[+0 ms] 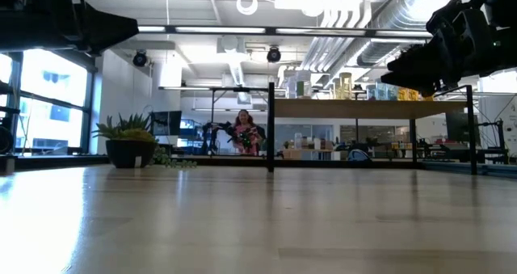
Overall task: Pick and place medicine bottles onto shelf by color
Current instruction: Return to Home Position
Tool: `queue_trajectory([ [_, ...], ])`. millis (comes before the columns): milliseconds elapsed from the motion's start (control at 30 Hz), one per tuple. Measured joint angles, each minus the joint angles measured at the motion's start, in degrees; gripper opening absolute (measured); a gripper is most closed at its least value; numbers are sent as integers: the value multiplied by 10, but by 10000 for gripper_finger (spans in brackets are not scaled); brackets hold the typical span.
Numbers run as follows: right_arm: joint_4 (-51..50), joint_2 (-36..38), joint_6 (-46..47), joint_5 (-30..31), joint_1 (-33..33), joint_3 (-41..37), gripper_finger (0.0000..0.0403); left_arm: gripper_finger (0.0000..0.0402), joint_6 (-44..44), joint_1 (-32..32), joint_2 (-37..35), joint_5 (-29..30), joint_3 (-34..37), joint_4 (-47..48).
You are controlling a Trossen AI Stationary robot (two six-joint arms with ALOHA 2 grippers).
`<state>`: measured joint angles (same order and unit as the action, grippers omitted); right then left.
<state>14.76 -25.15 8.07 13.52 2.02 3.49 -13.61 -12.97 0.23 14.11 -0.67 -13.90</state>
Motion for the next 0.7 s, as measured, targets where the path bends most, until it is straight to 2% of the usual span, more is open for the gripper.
queue_trajectory([
  [700, 0, 0, -4, 0, 0, 0, 224, 207, 0, 0, 0, 0, 0, 0],
])
